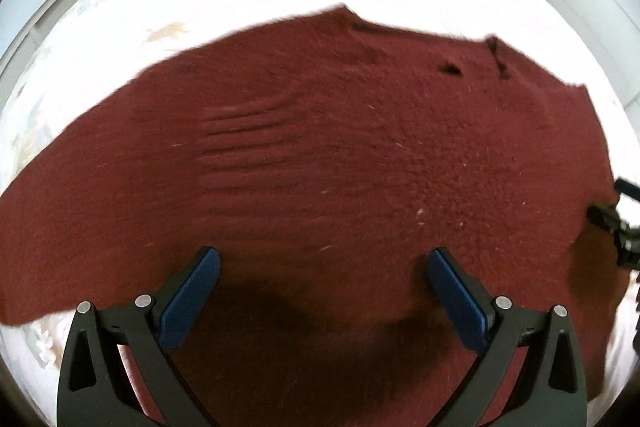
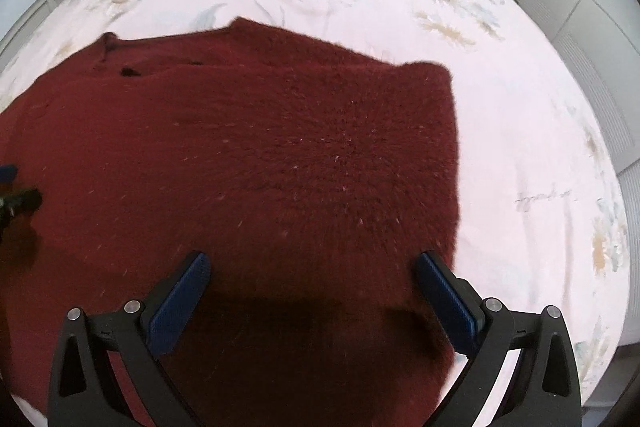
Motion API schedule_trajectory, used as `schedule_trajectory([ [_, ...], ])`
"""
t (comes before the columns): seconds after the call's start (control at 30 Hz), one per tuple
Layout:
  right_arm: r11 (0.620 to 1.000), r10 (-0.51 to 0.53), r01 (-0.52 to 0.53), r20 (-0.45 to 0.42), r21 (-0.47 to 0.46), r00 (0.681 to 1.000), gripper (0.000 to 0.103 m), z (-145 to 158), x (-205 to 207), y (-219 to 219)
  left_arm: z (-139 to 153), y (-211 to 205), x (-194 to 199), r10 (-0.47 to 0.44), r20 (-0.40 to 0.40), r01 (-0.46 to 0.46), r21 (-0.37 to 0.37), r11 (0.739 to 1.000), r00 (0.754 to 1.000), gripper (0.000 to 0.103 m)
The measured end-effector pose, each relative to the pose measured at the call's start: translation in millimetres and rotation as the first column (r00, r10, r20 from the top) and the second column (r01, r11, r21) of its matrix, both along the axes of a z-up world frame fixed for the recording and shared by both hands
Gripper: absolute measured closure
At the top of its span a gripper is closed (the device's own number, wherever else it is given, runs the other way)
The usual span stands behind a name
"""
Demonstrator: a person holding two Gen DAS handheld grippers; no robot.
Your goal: Fold small clothes
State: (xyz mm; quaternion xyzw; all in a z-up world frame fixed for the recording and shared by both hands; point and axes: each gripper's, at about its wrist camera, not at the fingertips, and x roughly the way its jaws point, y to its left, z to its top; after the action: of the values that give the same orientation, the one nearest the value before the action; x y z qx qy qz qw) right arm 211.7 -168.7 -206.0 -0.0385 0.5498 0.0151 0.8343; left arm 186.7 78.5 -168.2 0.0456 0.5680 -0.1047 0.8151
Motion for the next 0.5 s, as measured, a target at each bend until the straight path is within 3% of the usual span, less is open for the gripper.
schedule_trajectory([
  [0.1, 1.0, -0.006, 0.006, 0.013, 0.007, 1.0, 0.001, 12.1, -14.7, -3.5, 17.4, 34.0, -4.9, 0.088, 0.022, -0.087, -0.041, 0.995, 0.996, 0.001],
  [0.23, 0.999, -0.023, 0.022, 0.025, 0.029, 0.999, 0.001, 24.3, -34.4, -11.4, 44.8, 98.8, -12.8, 0.264, 0.055, -0.258, -0.088, 0.962, 0.963, 0.001],
  [0.37, 0.999, -0.035, 0.034, 0.037, 0.035, 0.999, 0.001, 34.0, -53.0, -21.1, 61.1, 161.2, -24.4, 0.405, 0.092, -0.401, -0.063, 0.914, 0.91, 0.001],
  [0.43, 0.999, -0.038, 0.036, 0.045, 0.031, 0.998, 0.001, 39.3, -57.7, -14.0, 62.7, 193.2, -31.1, 0.481, 0.104, -0.476, -0.066, 0.877, 0.871, 0.001],
  [0.5, 0.998, -0.045, 0.043, 0.047, 0.036, 0.998, 0.001, 40.2, -63.1, -12.6, 57.3, 225.2, -35.3, 0.567, 0.074, -0.56, -0.093, 0.823, 0.82, 0.001],
])
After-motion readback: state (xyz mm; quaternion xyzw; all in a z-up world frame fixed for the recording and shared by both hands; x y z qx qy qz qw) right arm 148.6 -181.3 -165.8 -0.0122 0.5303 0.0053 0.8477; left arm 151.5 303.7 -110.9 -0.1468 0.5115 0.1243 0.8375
